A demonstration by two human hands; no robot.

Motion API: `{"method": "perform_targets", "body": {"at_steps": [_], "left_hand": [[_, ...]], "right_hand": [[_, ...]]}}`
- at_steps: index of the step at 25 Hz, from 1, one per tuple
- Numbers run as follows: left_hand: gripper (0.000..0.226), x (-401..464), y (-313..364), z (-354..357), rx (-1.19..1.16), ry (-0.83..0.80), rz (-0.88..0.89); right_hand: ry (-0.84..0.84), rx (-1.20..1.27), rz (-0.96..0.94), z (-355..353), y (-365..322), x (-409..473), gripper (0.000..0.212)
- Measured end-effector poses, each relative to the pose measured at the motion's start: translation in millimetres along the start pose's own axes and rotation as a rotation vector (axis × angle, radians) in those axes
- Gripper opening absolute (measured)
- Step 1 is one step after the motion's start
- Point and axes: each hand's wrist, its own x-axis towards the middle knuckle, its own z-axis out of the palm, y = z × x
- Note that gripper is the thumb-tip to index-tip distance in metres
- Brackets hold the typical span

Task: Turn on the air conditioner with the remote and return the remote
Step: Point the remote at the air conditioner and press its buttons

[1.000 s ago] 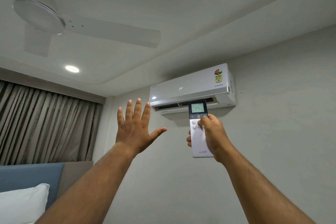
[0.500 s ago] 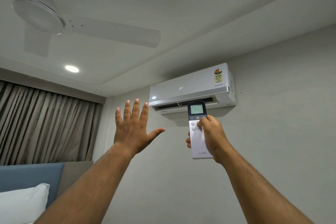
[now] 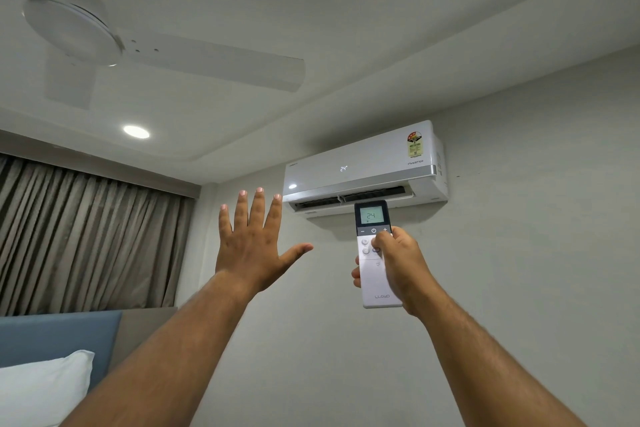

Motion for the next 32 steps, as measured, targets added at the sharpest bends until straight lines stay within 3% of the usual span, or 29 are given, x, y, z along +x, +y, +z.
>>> {"method": "perform_targets", "body": {"at_steps": [12,21,28,32], "left_hand": [[0.109,-1.2,2.2,-2.3,-0.052,-0.046,-0.027],[0.101,-3.4,2.2,5.2,-0.211,-0.062,-0.079],[0.082,-13.3,-2.2,6.7,-0.573,-0.121,-0.212],[0.052,-31.6,-13.3,-2.5,-0.924,-0.204,-0.410]], "right_hand": [[0.014,-0.014,0.022,1.8,-0.8,-5.0,0.014],[-0.018,0.065,0.104,18.5,1.1,-11.6,0.026],[-0.059,0.135,0.118,47.2,7.1,-9.8,0.028],[-0.046,0.087,0.110,81.6,17.0,-10.1,0.018]]}}
